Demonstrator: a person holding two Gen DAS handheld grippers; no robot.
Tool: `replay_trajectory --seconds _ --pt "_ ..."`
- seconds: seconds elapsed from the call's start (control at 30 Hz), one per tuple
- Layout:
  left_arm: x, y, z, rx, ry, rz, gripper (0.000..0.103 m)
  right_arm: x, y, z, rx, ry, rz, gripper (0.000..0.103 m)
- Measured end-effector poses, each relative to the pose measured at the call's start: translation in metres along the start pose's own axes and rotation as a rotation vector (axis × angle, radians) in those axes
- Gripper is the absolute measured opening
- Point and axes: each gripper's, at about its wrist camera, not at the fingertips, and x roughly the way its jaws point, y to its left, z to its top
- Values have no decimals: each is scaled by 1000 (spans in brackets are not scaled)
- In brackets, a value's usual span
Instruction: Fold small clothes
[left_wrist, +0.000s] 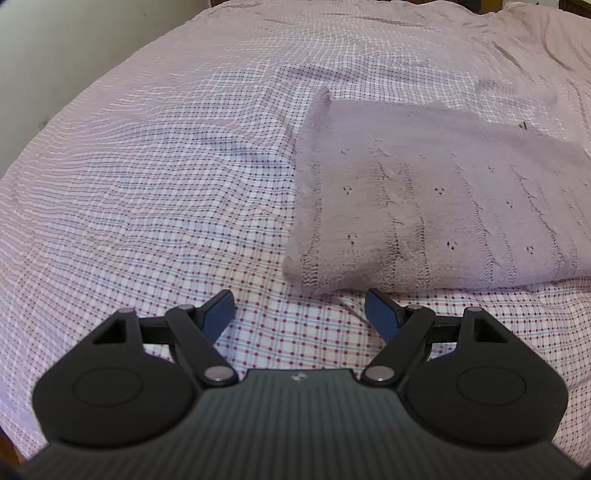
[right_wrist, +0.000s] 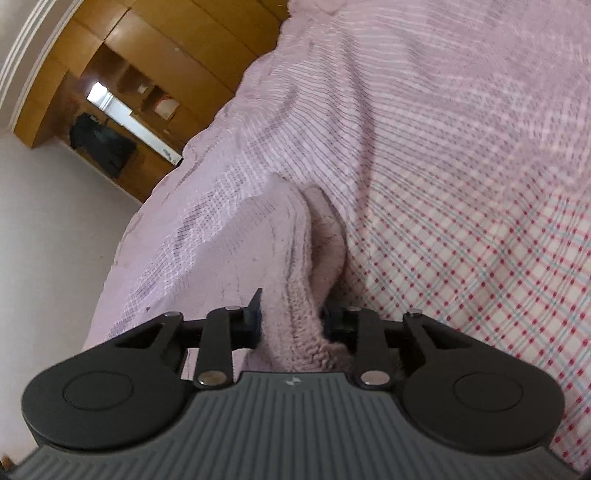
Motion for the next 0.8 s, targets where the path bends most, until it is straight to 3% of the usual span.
replay_trajectory --seconds 0.33,0.8 --pt "-12 14 -1 -22 -6 15 79 -24 69 5 -202 -40 50 29" --pt "-37 43 8 -27 -58 23 79 -34 177 -14 -360 -50 181 28"
